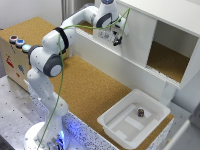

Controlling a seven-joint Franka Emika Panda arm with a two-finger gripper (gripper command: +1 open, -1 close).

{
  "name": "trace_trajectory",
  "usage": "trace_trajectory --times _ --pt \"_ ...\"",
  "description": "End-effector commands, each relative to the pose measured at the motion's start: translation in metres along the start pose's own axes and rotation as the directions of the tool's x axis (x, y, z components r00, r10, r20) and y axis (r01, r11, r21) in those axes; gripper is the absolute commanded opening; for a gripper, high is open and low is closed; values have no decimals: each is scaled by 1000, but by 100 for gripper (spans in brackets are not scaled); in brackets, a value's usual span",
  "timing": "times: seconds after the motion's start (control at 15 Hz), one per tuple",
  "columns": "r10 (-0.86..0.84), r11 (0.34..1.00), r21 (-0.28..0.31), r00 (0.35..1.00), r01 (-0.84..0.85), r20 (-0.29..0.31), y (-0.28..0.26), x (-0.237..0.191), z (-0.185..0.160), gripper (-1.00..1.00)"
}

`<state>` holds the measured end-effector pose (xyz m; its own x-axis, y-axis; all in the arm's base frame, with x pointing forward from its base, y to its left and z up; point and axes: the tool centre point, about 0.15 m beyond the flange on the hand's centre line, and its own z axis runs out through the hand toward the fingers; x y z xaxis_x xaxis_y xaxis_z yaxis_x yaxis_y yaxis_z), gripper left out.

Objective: Push the sliding door to the left

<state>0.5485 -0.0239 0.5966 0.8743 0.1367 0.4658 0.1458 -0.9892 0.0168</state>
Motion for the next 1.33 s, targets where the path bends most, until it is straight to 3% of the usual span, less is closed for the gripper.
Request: trace_trajectory --times 0.0,0.47,0.53,1.27 --pt "-81 991 -111 994 72 -78 -115 95 45 -100" --pt "-185 980 -91 977 175 -108 -180 99 45 -100" --pt "-191 979 -93 975 182 -112 -185 98 44 100" --pt "-293 953 -131 941 273 -168 -231 73 30 100"
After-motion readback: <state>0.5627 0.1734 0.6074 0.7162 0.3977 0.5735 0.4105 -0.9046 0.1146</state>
